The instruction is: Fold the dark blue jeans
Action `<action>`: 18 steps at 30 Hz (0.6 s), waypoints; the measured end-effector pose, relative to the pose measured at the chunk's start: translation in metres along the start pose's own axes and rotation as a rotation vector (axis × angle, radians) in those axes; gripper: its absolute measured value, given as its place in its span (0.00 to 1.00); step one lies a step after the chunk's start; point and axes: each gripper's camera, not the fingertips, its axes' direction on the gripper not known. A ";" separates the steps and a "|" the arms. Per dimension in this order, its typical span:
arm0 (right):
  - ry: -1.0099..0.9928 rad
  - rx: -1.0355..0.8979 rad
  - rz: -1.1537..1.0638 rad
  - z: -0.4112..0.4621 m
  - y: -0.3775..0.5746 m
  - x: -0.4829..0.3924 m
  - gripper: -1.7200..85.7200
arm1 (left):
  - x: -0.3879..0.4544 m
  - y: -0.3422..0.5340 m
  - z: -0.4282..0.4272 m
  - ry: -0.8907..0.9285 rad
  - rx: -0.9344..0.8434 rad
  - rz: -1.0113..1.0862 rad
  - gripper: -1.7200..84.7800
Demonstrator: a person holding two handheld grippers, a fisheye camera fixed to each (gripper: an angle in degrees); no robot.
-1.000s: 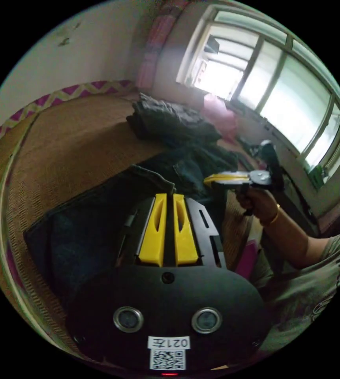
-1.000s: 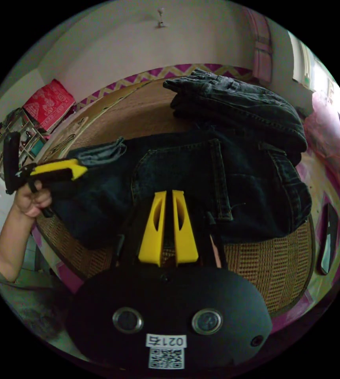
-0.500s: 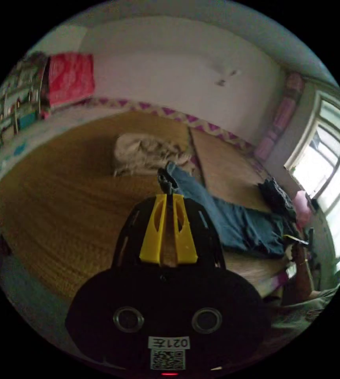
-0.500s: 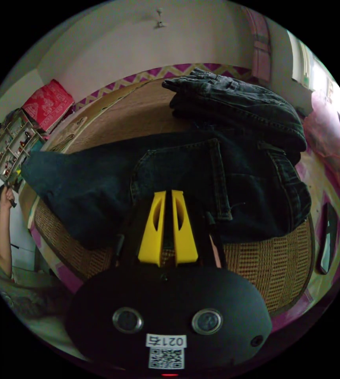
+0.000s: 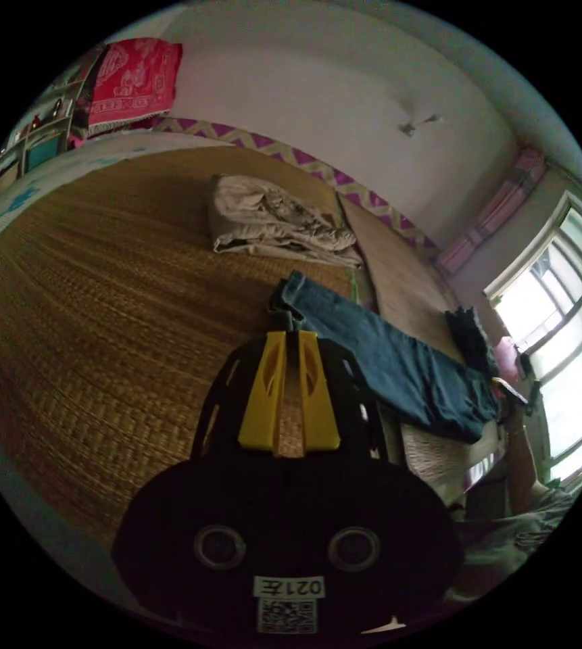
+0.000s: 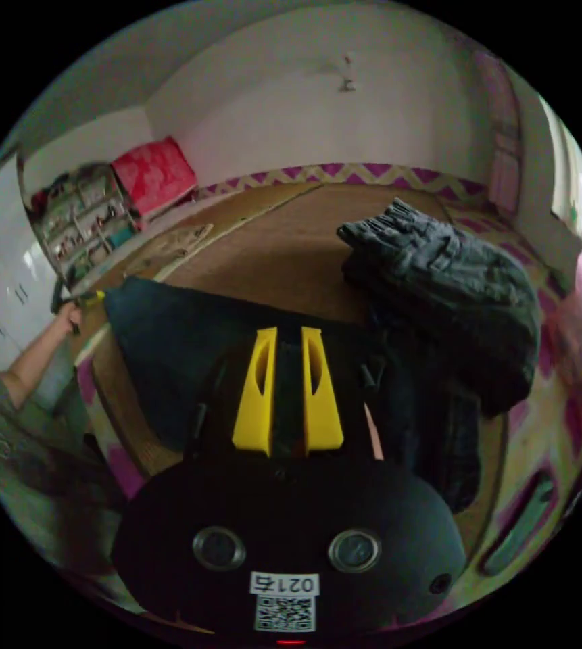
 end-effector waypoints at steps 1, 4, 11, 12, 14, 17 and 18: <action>0.027 -0.031 -0.031 0.005 -0.007 0.002 0.09 | 0.002 0.000 -0.006 0.002 0.027 0.011 0.02; 0.161 -0.197 -0.219 0.033 -0.032 0.010 0.10 | 0.029 -0.002 -0.023 -0.073 0.103 0.124 0.02; 0.141 -0.462 -0.454 0.083 -0.067 0.033 0.11 | 0.126 -0.035 0.069 0.050 -0.149 0.556 0.10; 0.115 -0.481 -0.467 0.086 -0.071 0.036 0.11 | 0.140 -0.039 0.087 0.072 -0.188 0.622 0.12; 0.086 -0.493 -0.489 0.086 -0.074 0.037 0.08 | 0.158 -0.044 0.112 0.071 -0.224 0.706 0.13; 0.104 -0.443 -0.538 0.073 -0.075 0.034 0.02 | 0.176 -0.053 0.147 0.044 -0.306 0.791 0.15; 0.066 -0.436 -0.556 0.067 -0.074 0.032 0.02 | 0.179 -0.056 0.158 0.027 -0.330 0.809 0.15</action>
